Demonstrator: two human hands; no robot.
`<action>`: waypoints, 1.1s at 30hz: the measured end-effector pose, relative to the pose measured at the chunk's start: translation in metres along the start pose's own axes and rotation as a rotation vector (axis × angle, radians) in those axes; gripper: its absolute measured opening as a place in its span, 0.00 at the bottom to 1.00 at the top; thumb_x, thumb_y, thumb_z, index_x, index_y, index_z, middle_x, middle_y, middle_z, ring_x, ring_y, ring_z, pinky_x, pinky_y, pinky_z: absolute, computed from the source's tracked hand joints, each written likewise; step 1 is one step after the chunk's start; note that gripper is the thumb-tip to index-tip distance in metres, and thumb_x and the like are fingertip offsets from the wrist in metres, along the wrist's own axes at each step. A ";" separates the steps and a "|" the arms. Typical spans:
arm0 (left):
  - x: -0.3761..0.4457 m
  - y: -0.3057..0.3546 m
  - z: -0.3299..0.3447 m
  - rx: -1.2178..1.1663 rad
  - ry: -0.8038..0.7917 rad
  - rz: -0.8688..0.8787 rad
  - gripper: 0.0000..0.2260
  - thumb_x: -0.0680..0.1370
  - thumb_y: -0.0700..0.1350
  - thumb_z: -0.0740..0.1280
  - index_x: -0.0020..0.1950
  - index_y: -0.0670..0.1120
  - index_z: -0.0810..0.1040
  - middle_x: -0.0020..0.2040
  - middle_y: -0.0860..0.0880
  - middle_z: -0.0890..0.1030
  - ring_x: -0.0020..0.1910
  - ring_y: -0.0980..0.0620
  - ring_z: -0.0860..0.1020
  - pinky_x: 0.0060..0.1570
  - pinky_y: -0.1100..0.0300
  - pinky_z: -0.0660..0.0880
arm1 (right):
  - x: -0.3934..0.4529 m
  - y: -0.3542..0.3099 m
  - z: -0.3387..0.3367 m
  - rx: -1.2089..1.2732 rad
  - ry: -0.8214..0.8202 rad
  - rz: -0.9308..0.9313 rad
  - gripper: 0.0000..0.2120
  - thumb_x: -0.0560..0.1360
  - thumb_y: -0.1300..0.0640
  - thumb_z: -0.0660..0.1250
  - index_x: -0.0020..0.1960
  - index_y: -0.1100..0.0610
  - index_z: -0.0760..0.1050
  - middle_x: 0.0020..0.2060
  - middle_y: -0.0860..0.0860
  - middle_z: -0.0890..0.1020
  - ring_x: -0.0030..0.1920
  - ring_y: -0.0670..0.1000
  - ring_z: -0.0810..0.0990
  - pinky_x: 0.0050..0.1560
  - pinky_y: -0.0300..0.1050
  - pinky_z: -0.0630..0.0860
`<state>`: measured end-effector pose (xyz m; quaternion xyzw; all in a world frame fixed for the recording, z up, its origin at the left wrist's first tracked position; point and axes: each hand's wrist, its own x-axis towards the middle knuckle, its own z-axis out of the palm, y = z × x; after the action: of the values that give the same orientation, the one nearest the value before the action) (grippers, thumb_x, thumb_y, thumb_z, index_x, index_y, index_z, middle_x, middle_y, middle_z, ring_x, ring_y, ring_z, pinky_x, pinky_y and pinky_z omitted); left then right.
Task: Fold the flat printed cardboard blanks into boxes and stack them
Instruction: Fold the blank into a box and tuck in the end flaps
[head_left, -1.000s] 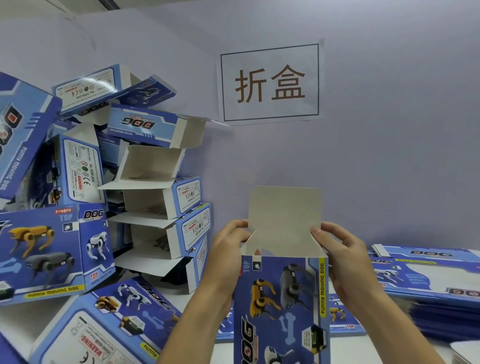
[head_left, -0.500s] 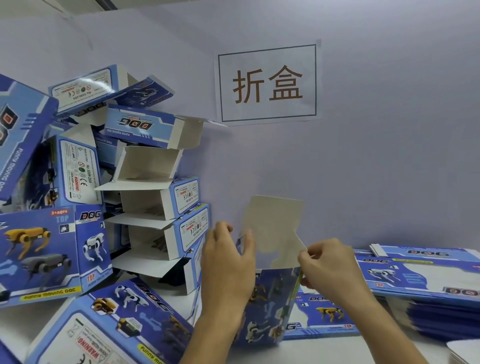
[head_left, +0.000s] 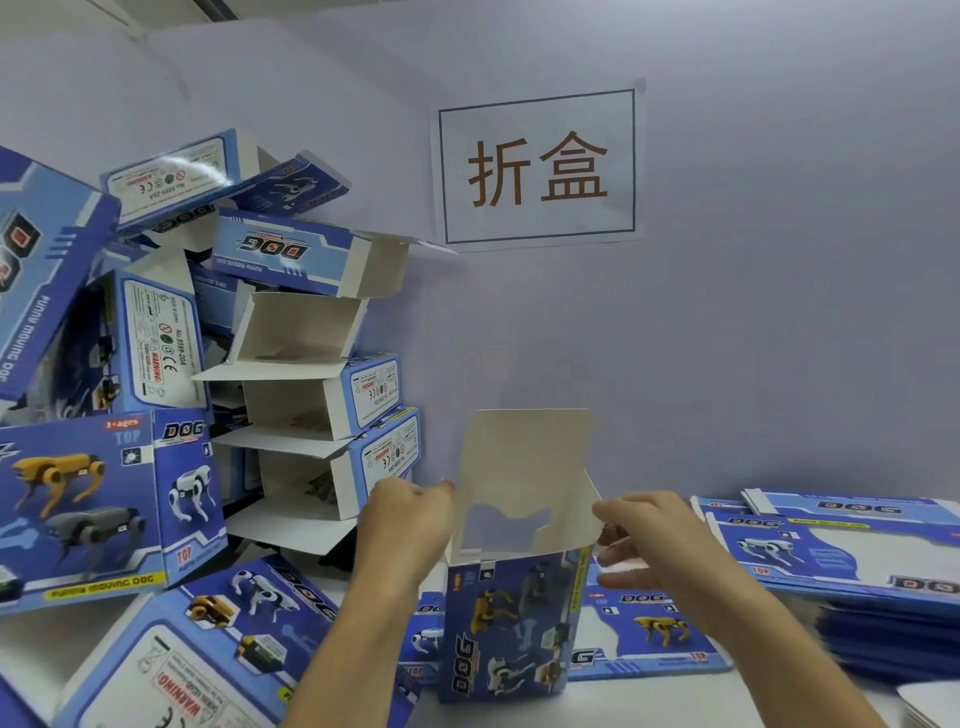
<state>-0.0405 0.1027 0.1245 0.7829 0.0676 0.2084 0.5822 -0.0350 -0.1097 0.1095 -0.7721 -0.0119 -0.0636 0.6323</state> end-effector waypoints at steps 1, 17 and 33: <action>0.004 -0.003 -0.001 -0.068 0.000 -0.033 0.20 0.80 0.43 0.67 0.29 0.45 0.66 0.31 0.48 0.77 0.31 0.47 0.71 0.36 0.56 0.69 | 0.001 0.000 0.000 0.050 -0.015 0.023 0.10 0.80 0.61 0.63 0.49 0.67 0.79 0.37 0.59 0.80 0.34 0.53 0.80 0.32 0.42 0.79; 0.024 -0.027 -0.006 -0.320 -0.093 -0.321 0.03 0.80 0.40 0.68 0.53 0.43 0.77 0.52 0.38 0.81 0.52 0.39 0.81 0.36 0.52 0.80 | -0.003 0.024 -0.014 0.686 -0.319 0.326 0.18 0.65 0.72 0.66 0.55 0.66 0.73 0.33 0.62 0.80 0.26 0.52 0.80 0.23 0.40 0.78; -0.011 0.009 -0.003 -0.049 -0.353 0.227 0.08 0.82 0.52 0.65 0.49 0.60 0.83 0.50 0.56 0.85 0.48 0.54 0.84 0.62 0.48 0.75 | -0.011 -0.001 0.004 0.089 -0.087 -0.253 0.08 0.79 0.51 0.65 0.52 0.42 0.82 0.49 0.43 0.86 0.50 0.46 0.83 0.52 0.49 0.77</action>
<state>-0.0531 0.0988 0.1305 0.7956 -0.1291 0.1336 0.5767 -0.0453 -0.1051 0.1082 -0.7375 -0.1392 -0.1085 0.6519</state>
